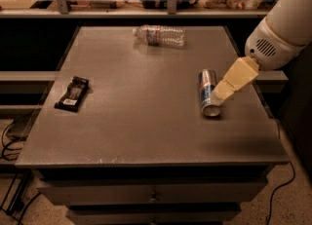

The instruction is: Place redbull can upright

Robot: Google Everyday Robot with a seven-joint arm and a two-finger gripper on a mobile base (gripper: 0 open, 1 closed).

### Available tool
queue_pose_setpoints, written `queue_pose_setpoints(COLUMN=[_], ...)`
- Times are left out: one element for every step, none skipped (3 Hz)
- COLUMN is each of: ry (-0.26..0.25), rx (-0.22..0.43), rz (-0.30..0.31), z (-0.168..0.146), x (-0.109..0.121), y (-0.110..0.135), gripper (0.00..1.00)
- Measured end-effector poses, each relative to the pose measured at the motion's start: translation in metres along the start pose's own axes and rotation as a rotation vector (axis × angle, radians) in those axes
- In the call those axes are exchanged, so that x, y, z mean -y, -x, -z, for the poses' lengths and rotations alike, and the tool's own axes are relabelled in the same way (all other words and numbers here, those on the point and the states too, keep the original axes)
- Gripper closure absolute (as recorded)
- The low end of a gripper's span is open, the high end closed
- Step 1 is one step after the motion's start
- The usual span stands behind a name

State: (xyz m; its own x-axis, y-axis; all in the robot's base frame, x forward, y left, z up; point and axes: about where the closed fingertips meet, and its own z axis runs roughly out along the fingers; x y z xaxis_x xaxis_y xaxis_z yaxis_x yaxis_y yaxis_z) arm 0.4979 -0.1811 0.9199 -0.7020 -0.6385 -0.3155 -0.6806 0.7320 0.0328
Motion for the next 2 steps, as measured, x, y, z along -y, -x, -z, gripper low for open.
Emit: queue_pose_setpoints(ry=[0.032, 0.051], rx=[-0.014, -0.046], rz=[-0.001, 0.012], z=[-0.02, -0.043], x=[-0.01, -0.018], y=[0.019, 0.038], gripper=[0.0, 0.0])
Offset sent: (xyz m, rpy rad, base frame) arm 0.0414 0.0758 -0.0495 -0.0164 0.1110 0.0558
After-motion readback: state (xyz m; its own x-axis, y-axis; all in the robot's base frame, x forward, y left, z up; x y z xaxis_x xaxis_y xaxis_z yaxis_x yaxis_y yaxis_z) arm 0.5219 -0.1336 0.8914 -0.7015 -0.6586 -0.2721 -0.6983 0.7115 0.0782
